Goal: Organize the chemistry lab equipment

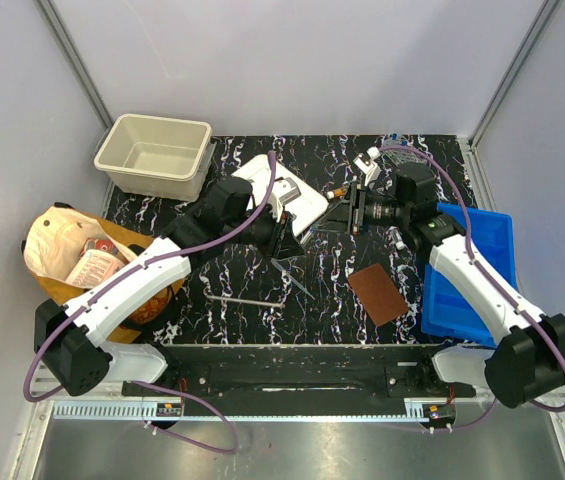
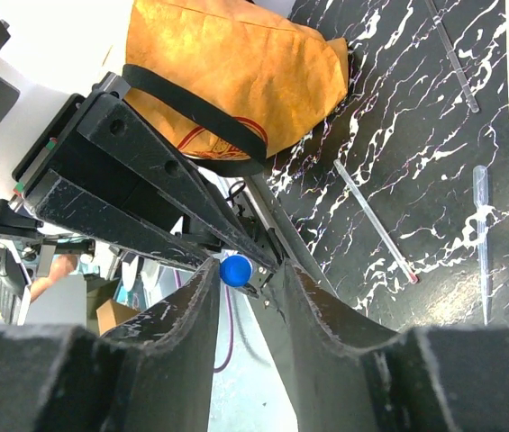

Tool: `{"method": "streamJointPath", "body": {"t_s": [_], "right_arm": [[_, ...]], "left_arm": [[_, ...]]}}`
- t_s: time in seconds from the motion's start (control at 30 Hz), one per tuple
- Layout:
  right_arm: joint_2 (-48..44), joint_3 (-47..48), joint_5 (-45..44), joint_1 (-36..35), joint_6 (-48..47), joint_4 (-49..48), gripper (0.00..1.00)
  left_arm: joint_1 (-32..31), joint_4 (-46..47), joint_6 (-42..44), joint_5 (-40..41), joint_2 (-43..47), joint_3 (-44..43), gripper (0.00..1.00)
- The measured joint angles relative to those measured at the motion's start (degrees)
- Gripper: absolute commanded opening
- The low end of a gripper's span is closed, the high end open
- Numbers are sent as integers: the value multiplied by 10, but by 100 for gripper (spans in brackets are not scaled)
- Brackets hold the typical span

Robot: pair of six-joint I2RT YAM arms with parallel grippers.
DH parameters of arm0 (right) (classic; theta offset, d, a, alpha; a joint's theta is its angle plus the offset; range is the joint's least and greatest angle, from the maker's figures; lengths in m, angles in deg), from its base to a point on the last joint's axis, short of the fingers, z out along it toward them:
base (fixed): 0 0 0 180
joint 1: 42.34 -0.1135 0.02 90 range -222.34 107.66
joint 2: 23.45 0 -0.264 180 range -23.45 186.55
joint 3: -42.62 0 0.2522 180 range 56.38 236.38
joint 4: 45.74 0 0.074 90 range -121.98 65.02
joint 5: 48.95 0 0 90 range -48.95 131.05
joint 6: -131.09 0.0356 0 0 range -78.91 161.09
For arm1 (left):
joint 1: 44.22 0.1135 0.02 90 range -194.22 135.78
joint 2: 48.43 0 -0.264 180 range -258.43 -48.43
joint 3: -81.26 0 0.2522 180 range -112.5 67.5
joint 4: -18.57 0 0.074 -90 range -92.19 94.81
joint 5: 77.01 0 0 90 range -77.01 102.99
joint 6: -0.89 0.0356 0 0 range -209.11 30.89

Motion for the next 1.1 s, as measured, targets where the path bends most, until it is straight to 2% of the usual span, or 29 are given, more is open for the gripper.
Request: {"method": "streamJointPath", "body": {"t_s": [0.13, 0.27, 0.37, 0.53, 0.57, 0.63, 0.73, 0.97, 1.03, 1.07, 1.1], "right_arm": [[5, 0, 1, 0, 8, -9, 33], [7, -3, 6, 0, 27, -40, 20], [7, -10, 7, 0, 36, -61, 16], [7, -23, 7, 0, 50, -86, 15], [7, -24, 7, 0, 52, -90, 17], [8, -24, 7, 0, 53, -93, 31], [10, -25, 9, 0, 56, -95, 34], [11, -33, 17, 0, 57, -98, 22], [11, -33, 17, 0, 57, -98, 15], [11, -33, 17, 0, 57, -98, 13], [11, -33, 17, 0, 57, -99, 12]], "left_arm": [[0, 0, 0, 1, 0, 0, 15], [0, -1, 0, 1, -1, 0, 16], [0, -1, 0, 2, -1, 0, 17], [0, -3, 0, 9, -1, 0, 18], [0, -3, 0, 10, -1, 0, 18], [0, -3, 0, 12, -1, 0, 18], [0, -3, 0, 14, -1, 0, 18], [0, -3, 0, 19, -1, 0, 19], [0, -3, 0, 19, -1, 0, 20], [0, -3, 0, 20, -1, 0, 25], [0, -3, 0, 20, -1, 0, 34]]}}
